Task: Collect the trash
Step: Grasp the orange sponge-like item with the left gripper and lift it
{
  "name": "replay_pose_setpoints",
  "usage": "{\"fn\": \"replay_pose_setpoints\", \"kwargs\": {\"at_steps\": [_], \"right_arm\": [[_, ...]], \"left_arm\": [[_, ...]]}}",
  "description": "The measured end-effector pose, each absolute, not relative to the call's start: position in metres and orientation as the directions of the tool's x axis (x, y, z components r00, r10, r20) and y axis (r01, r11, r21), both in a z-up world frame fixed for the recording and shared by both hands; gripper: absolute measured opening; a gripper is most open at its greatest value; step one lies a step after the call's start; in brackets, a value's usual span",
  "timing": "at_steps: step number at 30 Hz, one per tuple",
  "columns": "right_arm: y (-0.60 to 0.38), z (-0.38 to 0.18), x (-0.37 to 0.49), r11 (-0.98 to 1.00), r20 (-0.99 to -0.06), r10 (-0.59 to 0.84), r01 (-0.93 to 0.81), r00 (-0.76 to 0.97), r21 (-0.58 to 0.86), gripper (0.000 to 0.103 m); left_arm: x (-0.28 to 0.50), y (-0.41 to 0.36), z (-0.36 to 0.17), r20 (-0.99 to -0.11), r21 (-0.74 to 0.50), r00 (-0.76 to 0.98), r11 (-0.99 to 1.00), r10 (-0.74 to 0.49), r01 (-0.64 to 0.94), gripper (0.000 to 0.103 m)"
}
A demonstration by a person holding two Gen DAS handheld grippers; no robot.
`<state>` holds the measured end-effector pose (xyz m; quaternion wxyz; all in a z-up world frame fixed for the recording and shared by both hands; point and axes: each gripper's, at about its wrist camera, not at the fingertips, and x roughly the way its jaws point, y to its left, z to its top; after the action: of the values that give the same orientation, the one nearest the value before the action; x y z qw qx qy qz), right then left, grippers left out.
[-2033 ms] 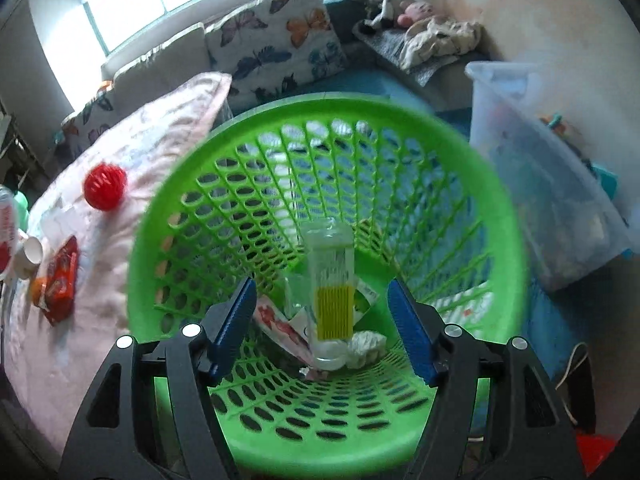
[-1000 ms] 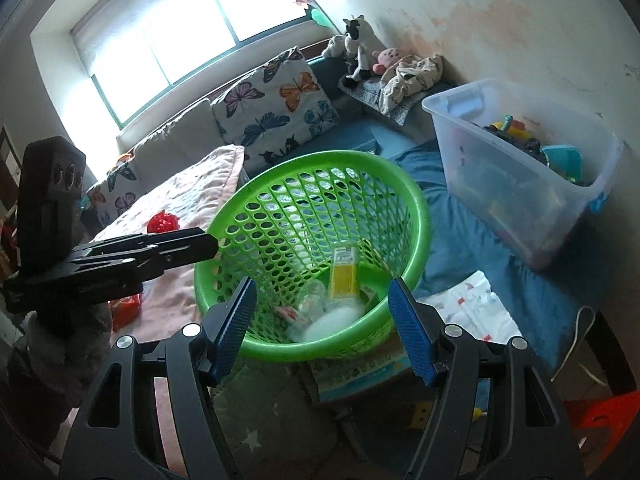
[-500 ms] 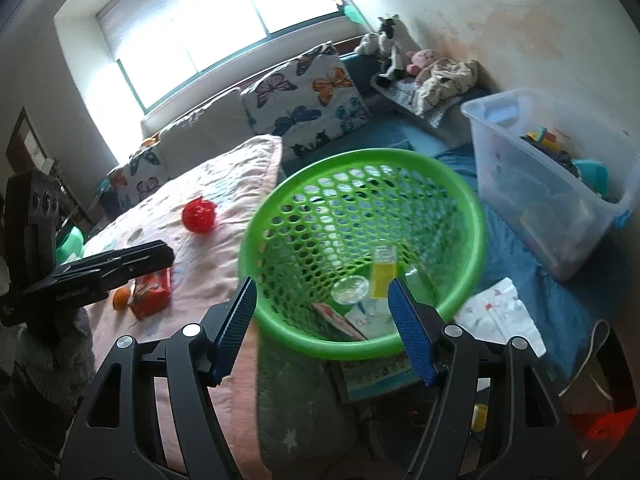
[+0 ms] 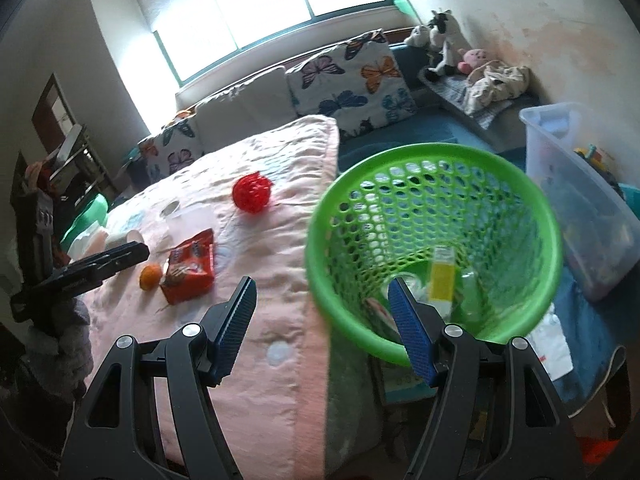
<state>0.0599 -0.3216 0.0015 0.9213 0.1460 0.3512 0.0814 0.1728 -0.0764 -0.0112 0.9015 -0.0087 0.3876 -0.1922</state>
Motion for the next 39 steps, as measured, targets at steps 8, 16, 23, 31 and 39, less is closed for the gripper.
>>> {"fn": "replay_pose_setpoints", "kwargs": {"at_steps": [8, 16, 23, 31, 39], "right_arm": [[-0.298, -0.003, 0.071, 0.942, -0.635, 0.291, -0.098, 0.716, 0.321, 0.069], [-0.274, -0.007, 0.082, 0.939, -0.649, 0.321, -0.143, 0.69, 0.313, 0.069], [-0.258, -0.009, 0.09, 0.934, -0.656, 0.346, -0.18, 0.671, 0.308, 0.069], [-0.24, -0.012, 0.101, 0.927, -0.666, 0.372, -0.22, 0.647, 0.304, 0.069], [-0.212, -0.011, 0.114, 0.915, -0.675, 0.402, -0.289, 0.619, 0.28, 0.069]], "left_arm": [[0.191, -0.03, -0.044, -0.749, -0.142, 0.613, 0.965, -0.252, 0.222, 0.057], [0.2, -0.016, -0.06, -0.762, -0.143, 0.606, 0.972, -0.23, 0.189, 0.059], [0.198, -0.012, -0.058, -0.751, -0.145, 0.623, 0.975, -0.219, 0.167, 0.059], [0.2, -0.013, -0.066, -0.769, -0.122, 0.609, 0.98, -0.193, 0.157, 0.059], [0.197, -0.02, -0.063, -0.759, -0.087, 0.624, 0.978, -0.187, 0.188, 0.032]]}}
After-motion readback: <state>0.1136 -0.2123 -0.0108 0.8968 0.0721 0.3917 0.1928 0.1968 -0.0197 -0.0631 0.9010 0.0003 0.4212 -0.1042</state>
